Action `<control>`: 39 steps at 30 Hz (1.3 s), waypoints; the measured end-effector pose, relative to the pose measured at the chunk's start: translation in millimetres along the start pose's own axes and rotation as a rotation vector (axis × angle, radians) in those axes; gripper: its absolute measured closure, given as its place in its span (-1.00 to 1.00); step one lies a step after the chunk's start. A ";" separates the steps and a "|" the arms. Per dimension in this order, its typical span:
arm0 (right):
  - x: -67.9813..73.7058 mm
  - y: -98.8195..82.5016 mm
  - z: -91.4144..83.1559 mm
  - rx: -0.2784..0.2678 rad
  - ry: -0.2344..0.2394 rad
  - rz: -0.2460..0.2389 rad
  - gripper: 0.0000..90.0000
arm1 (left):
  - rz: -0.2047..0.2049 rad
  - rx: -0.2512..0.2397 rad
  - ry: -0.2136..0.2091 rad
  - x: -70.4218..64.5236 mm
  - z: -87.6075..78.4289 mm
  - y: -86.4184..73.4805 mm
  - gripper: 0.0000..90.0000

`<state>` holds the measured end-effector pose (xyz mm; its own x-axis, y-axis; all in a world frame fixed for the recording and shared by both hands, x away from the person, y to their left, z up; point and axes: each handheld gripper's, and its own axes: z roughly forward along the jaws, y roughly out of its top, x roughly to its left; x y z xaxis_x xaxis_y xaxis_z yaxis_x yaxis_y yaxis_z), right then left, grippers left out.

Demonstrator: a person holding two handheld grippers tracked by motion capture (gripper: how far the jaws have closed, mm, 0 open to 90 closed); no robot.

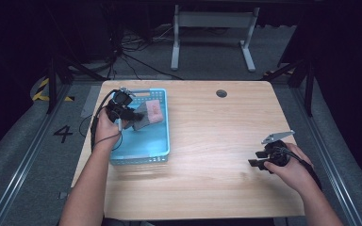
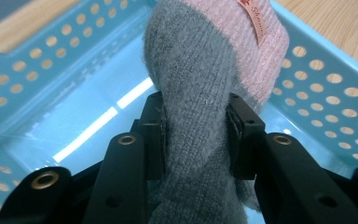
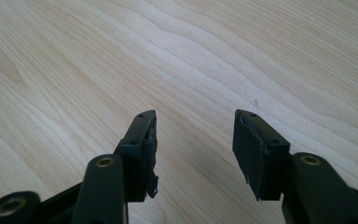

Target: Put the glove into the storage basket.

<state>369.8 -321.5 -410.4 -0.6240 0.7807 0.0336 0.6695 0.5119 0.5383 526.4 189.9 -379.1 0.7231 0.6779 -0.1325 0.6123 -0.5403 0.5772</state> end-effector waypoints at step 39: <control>2.9 -3.6 -2.8 -0.008 -0.025 -0.011 0.07 | -0.046 0.152 0.029 6.7 50.8 5.0 0.36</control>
<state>364.5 -322.0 -409.9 -0.6210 0.7838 0.0060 0.6592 0.5181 0.5450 550.5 166.5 -418.0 0.6851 0.7166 -0.1311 0.6873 -0.5762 0.4423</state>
